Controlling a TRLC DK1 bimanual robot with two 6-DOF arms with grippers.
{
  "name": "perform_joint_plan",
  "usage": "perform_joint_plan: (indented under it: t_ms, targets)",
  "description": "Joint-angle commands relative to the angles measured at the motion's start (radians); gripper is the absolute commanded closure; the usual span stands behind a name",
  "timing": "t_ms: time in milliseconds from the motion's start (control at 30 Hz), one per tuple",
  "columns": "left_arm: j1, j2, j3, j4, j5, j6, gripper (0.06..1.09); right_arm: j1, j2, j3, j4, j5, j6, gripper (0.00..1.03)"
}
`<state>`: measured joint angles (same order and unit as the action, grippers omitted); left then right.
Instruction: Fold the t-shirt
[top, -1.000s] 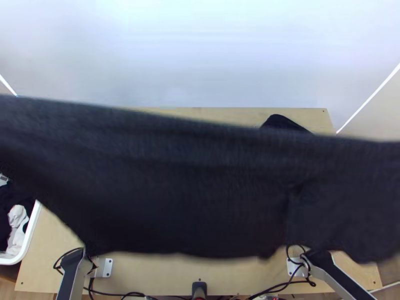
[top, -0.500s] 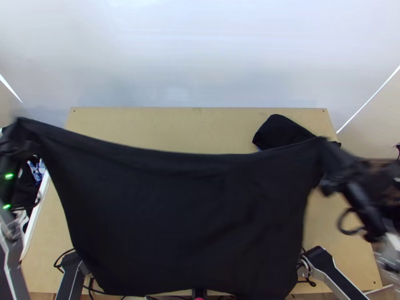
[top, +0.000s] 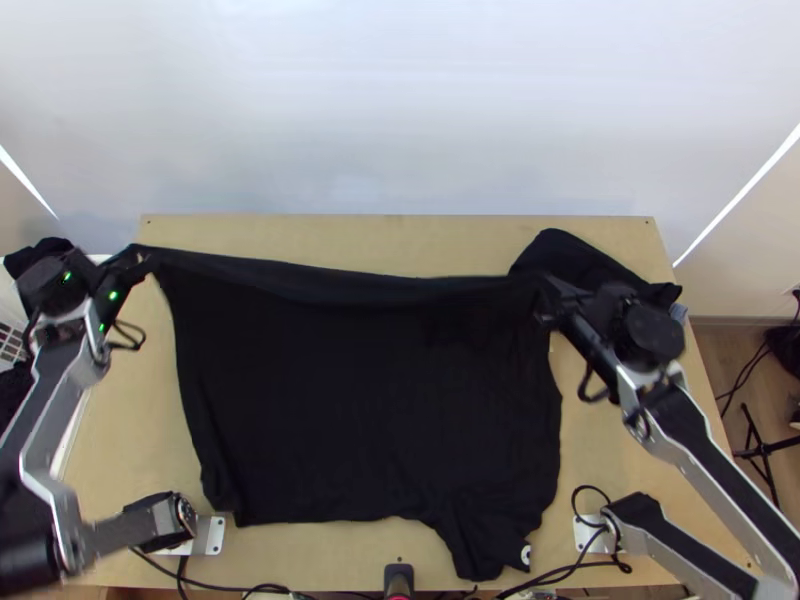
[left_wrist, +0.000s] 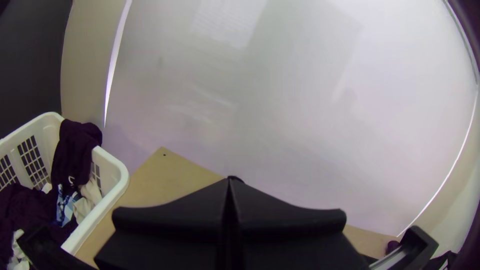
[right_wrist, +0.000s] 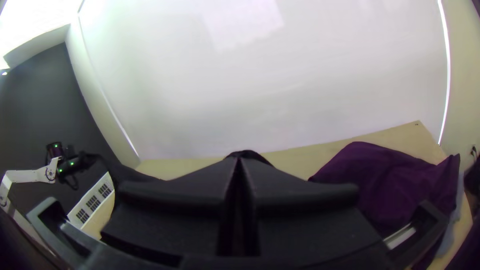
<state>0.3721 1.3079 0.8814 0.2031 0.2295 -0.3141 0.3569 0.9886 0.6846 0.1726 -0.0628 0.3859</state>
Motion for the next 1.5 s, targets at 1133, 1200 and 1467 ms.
perform_joint_plan:
  t_ms: [1133, 1200, 1467]
  targets:
    - [-0.052, 0.864, 0.729, -0.278, -0.119, 0.176, 1.05, -0.161, 1.042, 0.902, -0.489, 0.113, 0.091, 1.00]
    - [-0.052, 0.884, 0.761, -0.303, -0.124, 0.176, 1.05, -0.159, 1.061, 0.935, -0.496, 0.115, 0.100, 1.00]
    - [-0.073, 0.898, 0.824, -0.387, -0.122, 0.175, 1.05, -0.150, 1.145, 1.089, -0.593, 0.133, 0.117, 1.00]
